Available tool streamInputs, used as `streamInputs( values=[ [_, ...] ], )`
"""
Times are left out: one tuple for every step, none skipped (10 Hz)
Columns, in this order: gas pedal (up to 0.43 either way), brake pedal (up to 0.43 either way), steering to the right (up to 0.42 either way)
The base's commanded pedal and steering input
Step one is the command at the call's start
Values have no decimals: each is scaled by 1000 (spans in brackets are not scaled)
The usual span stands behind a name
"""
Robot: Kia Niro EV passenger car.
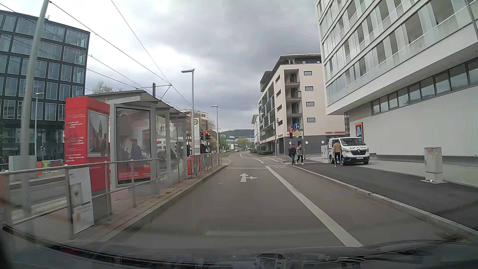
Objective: Follow the waypoints while adhering to traffic rules and regulations
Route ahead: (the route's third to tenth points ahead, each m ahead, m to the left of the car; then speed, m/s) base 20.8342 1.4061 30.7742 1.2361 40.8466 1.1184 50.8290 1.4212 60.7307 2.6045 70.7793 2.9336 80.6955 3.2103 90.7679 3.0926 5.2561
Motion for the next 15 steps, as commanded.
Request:
streamInputs(
  values=[
    [39,0,0],
    [39,0,0],
    [39,0,0],
    [39,0,0],
    [39,0,0],
    [39,0,0],
    [39,0,0],
    [39,0,0],
    [28,0,0],
    [28,0,0],
    [0,0,0],
    [0,0,0],
    [0,0,0],
    [0,0,0],
    [0,0,0]
  ],
)
